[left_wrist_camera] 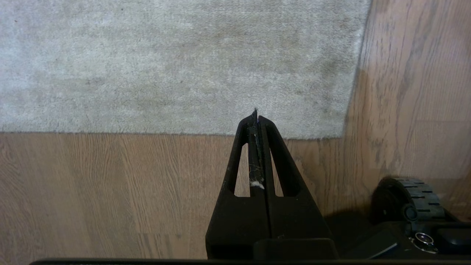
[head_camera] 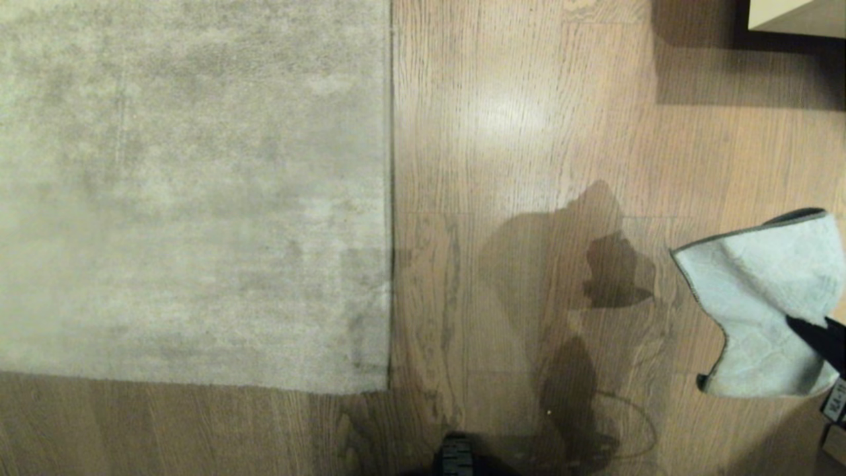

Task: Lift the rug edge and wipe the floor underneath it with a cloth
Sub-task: Lift up the carpet

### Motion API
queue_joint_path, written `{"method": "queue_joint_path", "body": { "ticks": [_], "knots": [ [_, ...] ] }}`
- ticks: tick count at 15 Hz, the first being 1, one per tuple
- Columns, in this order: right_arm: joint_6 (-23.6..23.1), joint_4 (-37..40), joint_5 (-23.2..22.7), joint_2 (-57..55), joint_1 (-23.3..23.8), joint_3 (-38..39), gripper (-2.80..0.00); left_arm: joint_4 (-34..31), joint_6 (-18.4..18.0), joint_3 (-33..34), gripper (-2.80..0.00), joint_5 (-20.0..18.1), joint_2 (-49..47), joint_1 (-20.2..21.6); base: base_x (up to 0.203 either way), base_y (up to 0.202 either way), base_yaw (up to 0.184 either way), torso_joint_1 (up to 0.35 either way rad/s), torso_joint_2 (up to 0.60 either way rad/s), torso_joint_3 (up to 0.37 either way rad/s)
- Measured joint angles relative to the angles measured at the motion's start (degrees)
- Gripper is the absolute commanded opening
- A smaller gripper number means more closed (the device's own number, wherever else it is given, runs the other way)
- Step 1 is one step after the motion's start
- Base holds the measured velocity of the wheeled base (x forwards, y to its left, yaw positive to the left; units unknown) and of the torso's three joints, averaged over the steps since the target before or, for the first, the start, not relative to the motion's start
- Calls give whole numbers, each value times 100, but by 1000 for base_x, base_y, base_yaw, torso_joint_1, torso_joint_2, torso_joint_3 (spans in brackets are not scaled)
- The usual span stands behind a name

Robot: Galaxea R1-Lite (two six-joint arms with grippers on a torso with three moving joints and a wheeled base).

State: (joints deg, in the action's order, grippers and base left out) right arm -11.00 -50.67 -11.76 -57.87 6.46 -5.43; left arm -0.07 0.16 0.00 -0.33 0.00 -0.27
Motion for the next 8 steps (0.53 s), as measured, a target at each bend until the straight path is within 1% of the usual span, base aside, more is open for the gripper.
{"method": "queue_joint_path", "body": {
  "ticks": [2,4,6,8],
  "knots": [
    [4,143,43,232,-131,56,-280,-2,-2,0,-280,-4,0,0,0,0,0,0,0,0],
    [11,473,203,565,-258,155,-280,-2,-2,0,-280,-2,0,0,0,0,0,0,0,0],
    [118,834,450,928,-471,216,-280,-2,-2,0,-280,-5,0,0,0,0,0,0,0,0],
    [245,1195,836,1276,-734,268,-280,-2,-2,0,-280,-5,0,0,0,0,0,0,0,0]
  ]
}}
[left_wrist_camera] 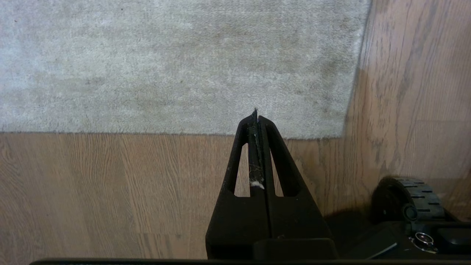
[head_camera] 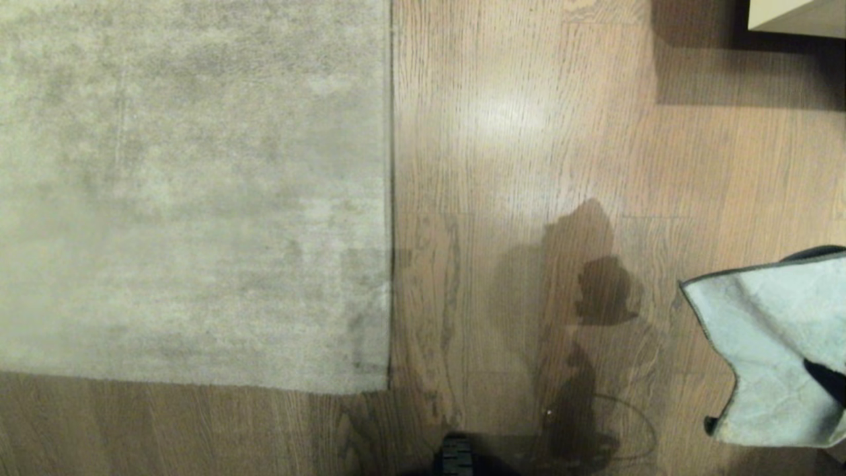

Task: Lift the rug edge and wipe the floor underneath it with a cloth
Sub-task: Lift up the carpet

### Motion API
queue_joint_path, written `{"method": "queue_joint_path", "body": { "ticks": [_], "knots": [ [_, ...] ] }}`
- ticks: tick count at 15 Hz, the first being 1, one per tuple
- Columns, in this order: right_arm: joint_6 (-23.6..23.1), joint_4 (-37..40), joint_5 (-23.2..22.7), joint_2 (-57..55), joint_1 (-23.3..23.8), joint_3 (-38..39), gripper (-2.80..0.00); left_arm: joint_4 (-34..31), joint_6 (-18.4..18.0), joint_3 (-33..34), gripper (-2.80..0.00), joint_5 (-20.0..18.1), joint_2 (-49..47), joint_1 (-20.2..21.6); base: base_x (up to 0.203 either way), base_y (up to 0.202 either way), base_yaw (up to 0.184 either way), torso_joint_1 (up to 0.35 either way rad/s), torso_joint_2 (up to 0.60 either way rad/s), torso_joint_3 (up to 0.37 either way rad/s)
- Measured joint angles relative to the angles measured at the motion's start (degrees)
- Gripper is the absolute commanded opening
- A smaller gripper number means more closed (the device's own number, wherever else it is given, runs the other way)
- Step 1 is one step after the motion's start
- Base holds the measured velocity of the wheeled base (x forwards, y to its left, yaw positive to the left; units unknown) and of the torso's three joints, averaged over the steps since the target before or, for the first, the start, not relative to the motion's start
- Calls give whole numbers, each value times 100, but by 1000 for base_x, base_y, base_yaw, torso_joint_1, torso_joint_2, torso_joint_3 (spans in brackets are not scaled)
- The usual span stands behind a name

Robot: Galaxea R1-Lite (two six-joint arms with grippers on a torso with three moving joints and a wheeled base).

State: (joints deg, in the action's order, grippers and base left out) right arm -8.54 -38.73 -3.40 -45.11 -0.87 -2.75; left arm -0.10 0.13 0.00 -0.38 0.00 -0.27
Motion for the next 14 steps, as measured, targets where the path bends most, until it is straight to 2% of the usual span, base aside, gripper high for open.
{"method": "queue_joint_path", "body": {
  "ticks": [2,5,12,14],
  "knots": [
    [28,131,190,305,-171,143,-280,0,0,0,-280,2,0,0,0,0,0,0,0,0],
    [35,469,210,760,-240,256,-280,2,0,0,-280,0,0,0,0,0,0,0,0,0],
    [31,2714,206,2508,-229,126,-280,1,0,0,-280,2,0,0,0,0,0,0,0,0],
    [91,2883,198,2804,-203,223,-280,0,2,0,-280,5,0,0,0,0,0,0,0,0]
  ]
}}
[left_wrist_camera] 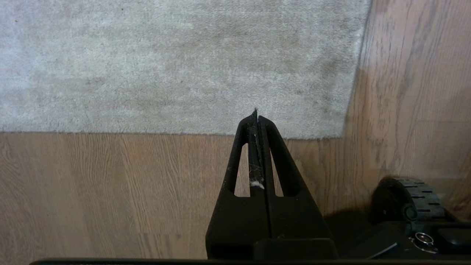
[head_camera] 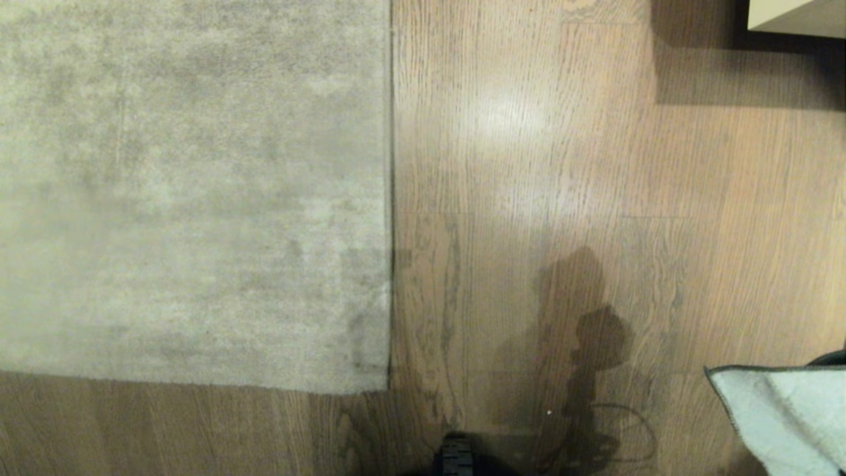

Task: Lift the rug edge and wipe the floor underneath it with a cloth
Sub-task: Lift up the carpet

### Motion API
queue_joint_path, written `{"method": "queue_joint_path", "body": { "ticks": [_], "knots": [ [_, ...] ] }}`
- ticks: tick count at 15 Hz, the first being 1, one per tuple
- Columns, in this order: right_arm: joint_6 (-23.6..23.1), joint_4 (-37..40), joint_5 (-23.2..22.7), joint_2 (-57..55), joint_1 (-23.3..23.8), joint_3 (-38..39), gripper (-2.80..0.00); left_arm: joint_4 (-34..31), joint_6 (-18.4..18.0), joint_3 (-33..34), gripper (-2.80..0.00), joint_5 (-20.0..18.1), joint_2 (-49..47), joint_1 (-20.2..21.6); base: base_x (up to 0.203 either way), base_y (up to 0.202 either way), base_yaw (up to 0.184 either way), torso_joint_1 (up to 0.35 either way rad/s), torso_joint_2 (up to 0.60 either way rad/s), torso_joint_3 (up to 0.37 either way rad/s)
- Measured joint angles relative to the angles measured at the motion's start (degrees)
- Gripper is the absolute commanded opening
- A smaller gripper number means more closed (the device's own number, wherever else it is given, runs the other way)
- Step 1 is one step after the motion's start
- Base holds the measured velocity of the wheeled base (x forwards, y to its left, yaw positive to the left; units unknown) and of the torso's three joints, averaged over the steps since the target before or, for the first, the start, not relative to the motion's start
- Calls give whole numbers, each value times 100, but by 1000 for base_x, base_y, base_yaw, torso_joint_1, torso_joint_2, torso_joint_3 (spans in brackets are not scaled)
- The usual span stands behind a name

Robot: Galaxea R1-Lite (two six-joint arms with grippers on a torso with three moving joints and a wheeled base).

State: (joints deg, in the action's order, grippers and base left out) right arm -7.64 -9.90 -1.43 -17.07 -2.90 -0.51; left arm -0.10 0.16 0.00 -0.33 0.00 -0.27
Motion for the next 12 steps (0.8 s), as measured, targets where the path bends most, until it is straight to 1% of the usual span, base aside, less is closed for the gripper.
{"method": "queue_joint_path", "body": {
  "ticks": [3,4,10,12],
  "knots": [
    [259,29,-5,179,12,41,-280,5,-2,0,-280,-2,0,0,0,0,0,0,0,0],
    [276,30,-5,207,15,46,-280,2,-2,0,-280,-4,0,0,0,0,0,0,0,0],
    [221,111,66,252,21,51,-280,0,-5,0,-280,-2,0,0,0,0,0,0,0,0],
    [174,124,63,226,178,51,-280,0,-2,0,-280,-4,0,0,0,0,0,0,0,0]
  ]
}}
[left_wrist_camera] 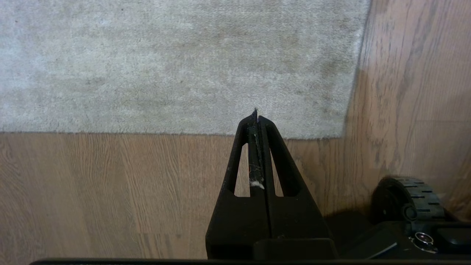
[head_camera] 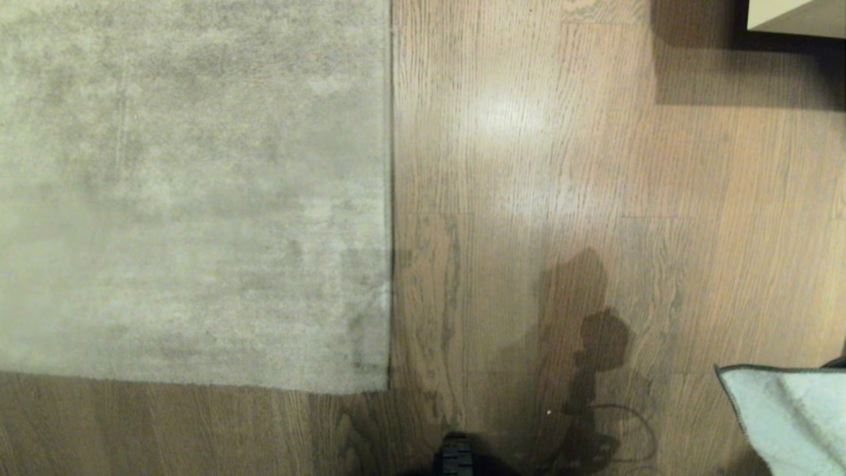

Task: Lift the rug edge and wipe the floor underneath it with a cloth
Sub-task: Lift up the carpet

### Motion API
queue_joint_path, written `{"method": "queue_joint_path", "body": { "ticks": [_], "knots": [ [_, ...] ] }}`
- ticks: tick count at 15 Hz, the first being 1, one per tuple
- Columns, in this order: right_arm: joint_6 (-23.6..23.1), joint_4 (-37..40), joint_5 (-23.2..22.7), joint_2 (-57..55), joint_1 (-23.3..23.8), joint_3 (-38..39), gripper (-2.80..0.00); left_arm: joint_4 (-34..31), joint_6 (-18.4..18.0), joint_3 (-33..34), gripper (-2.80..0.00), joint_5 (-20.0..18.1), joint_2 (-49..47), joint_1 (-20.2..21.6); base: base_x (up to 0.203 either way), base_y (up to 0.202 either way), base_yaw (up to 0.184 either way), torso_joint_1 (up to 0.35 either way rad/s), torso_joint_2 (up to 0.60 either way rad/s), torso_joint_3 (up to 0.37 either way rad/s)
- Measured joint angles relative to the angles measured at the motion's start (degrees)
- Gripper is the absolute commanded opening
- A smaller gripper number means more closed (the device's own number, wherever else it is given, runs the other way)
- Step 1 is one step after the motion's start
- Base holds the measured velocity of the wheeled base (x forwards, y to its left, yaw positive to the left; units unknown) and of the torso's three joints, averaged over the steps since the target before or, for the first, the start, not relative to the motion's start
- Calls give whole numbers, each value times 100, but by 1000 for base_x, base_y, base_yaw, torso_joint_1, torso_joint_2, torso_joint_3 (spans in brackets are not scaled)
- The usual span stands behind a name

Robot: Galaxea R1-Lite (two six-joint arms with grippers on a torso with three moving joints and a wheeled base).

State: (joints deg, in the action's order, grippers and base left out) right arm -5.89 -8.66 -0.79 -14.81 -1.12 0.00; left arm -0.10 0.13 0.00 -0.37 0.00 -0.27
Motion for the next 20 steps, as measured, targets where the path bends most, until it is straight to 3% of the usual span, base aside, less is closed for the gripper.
{"method": "queue_joint_path", "body": {
  "ticks": [4,13,20],
  "knots": [
    [-141,371,-8,-10,357,0,-280,0,-2,0,-280,0,0,0,0,0,0,0,0,0],
    [204,784,-9,1261,101,0,-280,0,-2,0,-280,-3,0,0,0,0,0,0,0,0],
    [425,793,-9,1481,94,0,-280,2,-2,0,-280,0,0,0,0,0,0,0,0,0]
  ]
}}
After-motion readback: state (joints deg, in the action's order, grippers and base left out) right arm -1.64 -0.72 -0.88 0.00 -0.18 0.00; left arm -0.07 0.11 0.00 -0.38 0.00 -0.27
